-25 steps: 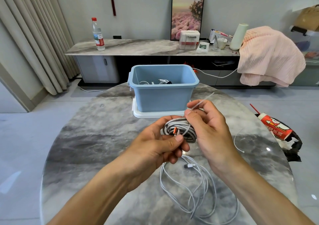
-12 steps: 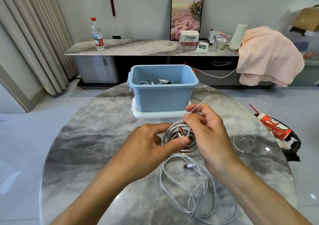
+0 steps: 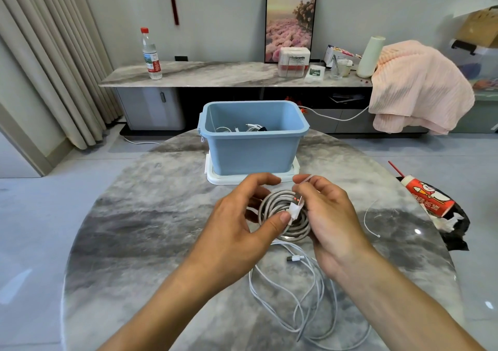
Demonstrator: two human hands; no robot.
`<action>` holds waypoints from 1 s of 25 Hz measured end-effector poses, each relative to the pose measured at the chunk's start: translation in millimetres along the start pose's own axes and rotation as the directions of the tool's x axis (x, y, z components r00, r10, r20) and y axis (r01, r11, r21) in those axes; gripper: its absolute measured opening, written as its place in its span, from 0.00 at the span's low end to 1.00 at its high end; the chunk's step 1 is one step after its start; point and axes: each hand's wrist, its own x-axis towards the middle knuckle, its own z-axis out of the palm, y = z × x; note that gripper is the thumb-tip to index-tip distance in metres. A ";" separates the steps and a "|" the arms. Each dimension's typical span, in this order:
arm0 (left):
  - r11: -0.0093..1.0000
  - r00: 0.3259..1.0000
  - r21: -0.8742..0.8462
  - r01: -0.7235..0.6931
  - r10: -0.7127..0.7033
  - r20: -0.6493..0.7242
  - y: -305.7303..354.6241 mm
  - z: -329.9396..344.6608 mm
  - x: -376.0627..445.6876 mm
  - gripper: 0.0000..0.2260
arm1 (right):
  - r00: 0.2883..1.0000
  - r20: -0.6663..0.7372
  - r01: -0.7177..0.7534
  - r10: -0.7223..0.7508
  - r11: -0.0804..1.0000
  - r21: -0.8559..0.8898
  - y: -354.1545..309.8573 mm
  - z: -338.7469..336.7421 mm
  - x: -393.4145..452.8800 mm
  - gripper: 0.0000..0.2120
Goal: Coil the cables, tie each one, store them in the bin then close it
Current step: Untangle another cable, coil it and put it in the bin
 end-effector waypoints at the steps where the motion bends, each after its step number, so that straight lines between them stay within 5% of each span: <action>1: 1.000 1.000 0.007 -0.028 0.028 0.015 1.1 -1.0 0.4 0.16 | 1.000 0.006 0.018 -0.018 1.000 -0.016 0.0 -0.8 -0.3 0.07; 6: 0.990 0.987 0.004 -0.138 0.138 0.079 5.9 -5.9 2.2 0.10 | 0.990 0.059 0.134 -0.125 0.973 -0.190 5.8 -0.8 1.6 0.08; 12: 0.997 0.976 -0.064 -0.052 0.065 0.207 3.0 -19.4 10.2 0.03 | 0.975 0.139 0.207 -0.176 0.943 -0.260 12.1 2.5 -0.1 0.09; 20: 0.869 0.993 -0.487 0.087 -0.115 -0.028 8.9 -13.4 8.7 0.07 | 0.931 0.211 0.346 -0.298 0.905 -0.249 0.8 -0.4 -1.8 0.08; 25: 0.927 0.996 -0.375 -0.019 -0.014 -0.086 6.0 -7.8 8.8 0.05 | 0.926 0.162 0.373 -0.341 0.889 -0.266 7.7 1.2 -2.0 0.09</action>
